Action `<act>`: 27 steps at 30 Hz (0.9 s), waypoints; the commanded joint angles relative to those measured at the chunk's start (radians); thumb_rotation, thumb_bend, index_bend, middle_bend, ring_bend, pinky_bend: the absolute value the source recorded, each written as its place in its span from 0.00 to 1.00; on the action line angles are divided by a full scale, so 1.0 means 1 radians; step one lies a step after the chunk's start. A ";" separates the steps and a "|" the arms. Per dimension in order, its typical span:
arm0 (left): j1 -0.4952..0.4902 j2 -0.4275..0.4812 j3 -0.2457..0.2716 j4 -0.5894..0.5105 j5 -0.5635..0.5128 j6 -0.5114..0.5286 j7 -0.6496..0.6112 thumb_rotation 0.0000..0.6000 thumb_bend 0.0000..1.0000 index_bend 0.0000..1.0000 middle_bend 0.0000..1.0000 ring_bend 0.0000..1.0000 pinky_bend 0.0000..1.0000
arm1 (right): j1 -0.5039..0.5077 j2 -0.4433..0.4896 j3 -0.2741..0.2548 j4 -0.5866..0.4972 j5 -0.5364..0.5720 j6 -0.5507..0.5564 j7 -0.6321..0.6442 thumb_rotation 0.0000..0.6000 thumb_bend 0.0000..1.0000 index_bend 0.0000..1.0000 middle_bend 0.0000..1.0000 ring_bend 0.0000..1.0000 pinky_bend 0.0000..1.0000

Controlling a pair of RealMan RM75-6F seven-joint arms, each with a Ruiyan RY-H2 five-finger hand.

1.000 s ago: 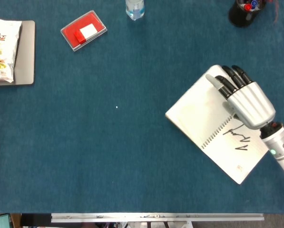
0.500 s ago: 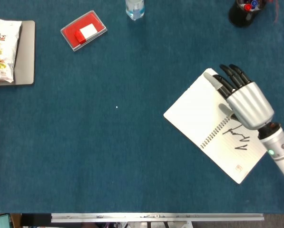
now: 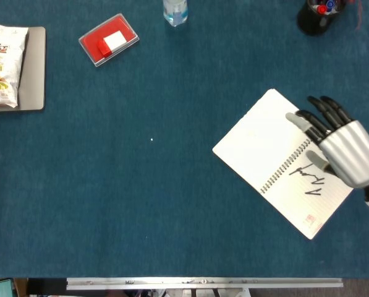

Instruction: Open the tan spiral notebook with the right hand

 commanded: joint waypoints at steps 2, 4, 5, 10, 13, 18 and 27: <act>-0.001 -0.001 0.001 0.000 0.003 -0.001 0.000 1.00 0.08 0.52 0.38 0.26 0.44 | -0.070 0.119 -0.030 -0.150 0.047 0.012 -0.082 1.00 0.19 0.20 0.27 0.11 0.16; -0.003 -0.002 0.002 0.002 0.005 -0.002 -0.001 1.00 0.08 0.52 0.38 0.26 0.44 | -0.096 0.147 -0.037 -0.179 0.064 0.024 -0.098 1.00 0.19 0.20 0.27 0.11 0.16; -0.004 -0.003 0.001 0.003 0.007 -0.002 -0.003 1.00 0.08 0.52 0.38 0.26 0.44 | -0.107 0.157 -0.040 -0.188 0.070 0.029 -0.101 1.00 0.19 0.20 0.27 0.11 0.16; -0.007 -0.008 0.004 0.010 0.016 -0.002 -0.007 1.00 0.08 0.52 0.38 0.26 0.44 | -0.155 0.200 -0.045 -0.212 0.099 0.057 -0.099 1.00 0.19 0.20 0.27 0.11 0.16; -0.009 -0.011 0.005 0.012 0.020 -0.001 -0.004 1.00 0.08 0.52 0.38 0.26 0.44 | -0.180 0.215 -0.035 -0.214 0.123 0.077 -0.081 1.00 0.19 0.22 0.27 0.11 0.16; -0.013 -0.013 0.005 0.013 0.023 -0.004 -0.007 1.00 0.08 0.52 0.38 0.26 0.44 | -0.219 0.225 -0.005 -0.192 0.163 0.119 -0.006 1.00 0.19 0.23 0.27 0.11 0.16; -0.045 -0.036 0.001 0.024 0.011 -0.057 0.013 1.00 0.08 0.52 0.38 0.26 0.44 | -0.265 0.248 0.050 -0.148 0.215 0.170 0.108 1.00 0.19 0.23 0.27 0.11 0.16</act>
